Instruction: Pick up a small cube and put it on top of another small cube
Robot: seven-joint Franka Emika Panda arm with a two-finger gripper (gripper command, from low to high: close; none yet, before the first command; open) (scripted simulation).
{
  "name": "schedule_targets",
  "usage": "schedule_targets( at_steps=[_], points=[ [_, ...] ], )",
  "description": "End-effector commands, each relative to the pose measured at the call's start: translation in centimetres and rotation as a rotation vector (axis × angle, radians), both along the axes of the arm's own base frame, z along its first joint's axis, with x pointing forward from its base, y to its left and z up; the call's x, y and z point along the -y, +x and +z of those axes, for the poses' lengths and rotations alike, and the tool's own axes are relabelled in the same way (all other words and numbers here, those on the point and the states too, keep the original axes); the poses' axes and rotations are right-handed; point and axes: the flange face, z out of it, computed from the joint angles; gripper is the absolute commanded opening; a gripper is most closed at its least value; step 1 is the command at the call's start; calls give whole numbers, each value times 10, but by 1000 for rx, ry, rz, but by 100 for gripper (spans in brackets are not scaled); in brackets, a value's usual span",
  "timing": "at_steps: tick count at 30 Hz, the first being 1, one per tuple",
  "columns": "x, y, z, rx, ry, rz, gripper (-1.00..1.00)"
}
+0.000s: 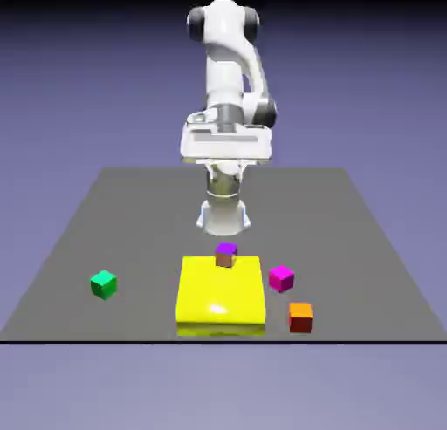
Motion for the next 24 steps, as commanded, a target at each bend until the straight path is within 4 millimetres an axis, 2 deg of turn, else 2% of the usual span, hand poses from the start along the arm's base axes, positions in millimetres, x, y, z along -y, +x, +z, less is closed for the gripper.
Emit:
schedule_targets(
  at_steps=[1, 6, 12, 17, 21, 24],
  points=[
    [16, 7, -8, -38, 45, -75, 0],
    [99, 27, -55, -208, 275, -461, 0],
    [199, 23, -120, -376, 567, -936, 0],
    [276, -4, -180, -489, 825, -1333, 0],
    [330, -38, -231, -568, 1044, -1646, 0],
    [361, -67, -266, -616, 1202, -1852, 0]
  ],
)
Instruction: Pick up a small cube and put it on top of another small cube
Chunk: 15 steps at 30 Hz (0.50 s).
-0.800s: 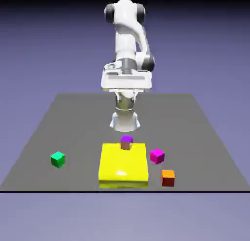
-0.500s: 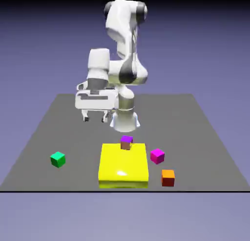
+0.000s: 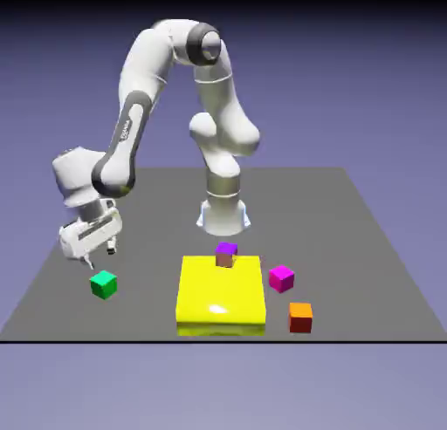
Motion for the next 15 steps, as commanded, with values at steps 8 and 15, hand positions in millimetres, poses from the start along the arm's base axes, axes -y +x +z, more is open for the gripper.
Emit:
schedule_targets(
  at_steps=[8, 15],
  points=[
    [-15, 11, -66, 0, 0, 0, -100],
    [-30, 22, 5, 10, 9, 68, -100]
  ],
)
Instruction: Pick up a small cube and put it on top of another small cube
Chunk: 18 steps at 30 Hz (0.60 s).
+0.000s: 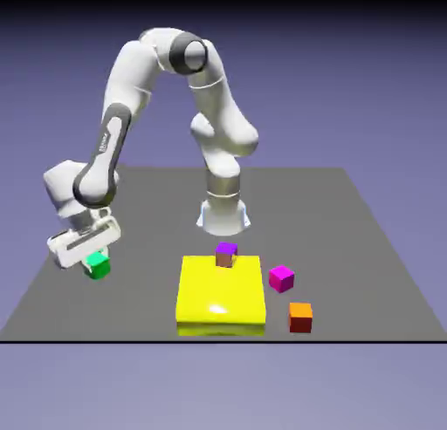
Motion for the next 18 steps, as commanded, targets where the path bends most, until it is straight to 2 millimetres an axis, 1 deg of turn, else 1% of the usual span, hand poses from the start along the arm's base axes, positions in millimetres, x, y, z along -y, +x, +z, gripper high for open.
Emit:
schedule_targets(
  at_steps=[1, 3, 4, 5, 7, 8, 10, 11, 13, 15, 17, 18],
  points=[
    [-31, 19, 5, 7, 8, 70, -100],
    [-96, 50, 14, 20, 21, 209, -100],
    [-129, 61, 19, 24, 26, 280, -100],
    [-163, 69, 23, 27, 30, 350, -100],
    [-229, 77, 31, 29, 34, 492, -100],
    [-262, 77, 34, 28, 34, 563, -100],
    [-324, 69, 40, 23, 29, 705, -100],
    [-354, 62, 42, 19, 24, 776, -100],
    [-409, 41, 45, 9, 10, 917, -100],
    [-457, 13, 46, -4, -12, 1056, -100],
    [-460, 11, 46, -5, -14, 1065, -100],
    [-462, 11, 36, -4, -12, 1065, -100]
  ],
)
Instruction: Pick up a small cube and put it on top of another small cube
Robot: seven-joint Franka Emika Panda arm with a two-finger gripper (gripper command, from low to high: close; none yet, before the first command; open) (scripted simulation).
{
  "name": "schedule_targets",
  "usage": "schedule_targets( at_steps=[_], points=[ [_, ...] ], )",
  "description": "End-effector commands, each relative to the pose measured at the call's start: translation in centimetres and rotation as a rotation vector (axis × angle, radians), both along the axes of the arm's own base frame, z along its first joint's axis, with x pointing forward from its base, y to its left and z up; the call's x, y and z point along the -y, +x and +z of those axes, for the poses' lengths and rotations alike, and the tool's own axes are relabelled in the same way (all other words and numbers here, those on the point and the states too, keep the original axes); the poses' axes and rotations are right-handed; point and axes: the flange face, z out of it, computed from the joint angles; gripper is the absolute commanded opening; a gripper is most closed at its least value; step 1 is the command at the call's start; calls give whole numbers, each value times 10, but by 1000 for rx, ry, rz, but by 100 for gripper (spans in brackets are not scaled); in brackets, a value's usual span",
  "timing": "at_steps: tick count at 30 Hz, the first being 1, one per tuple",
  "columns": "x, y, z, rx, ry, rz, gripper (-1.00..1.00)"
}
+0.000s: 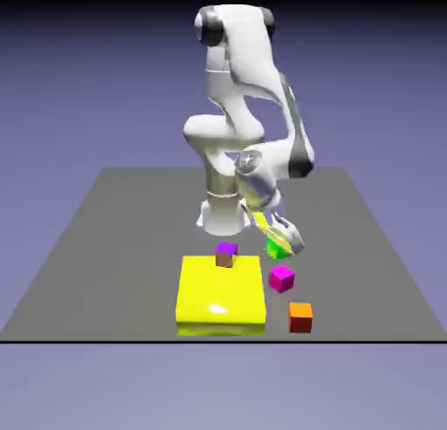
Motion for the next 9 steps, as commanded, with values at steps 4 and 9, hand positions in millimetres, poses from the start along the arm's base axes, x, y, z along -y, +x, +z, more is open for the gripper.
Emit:
schedule_targets(
  at_steps=[4, 9],
  points=[
    [-8, -4, -39, -1, 0, -4, -100],
    [-10, -6, -47, -1, -1, -4, 100]
  ],
)
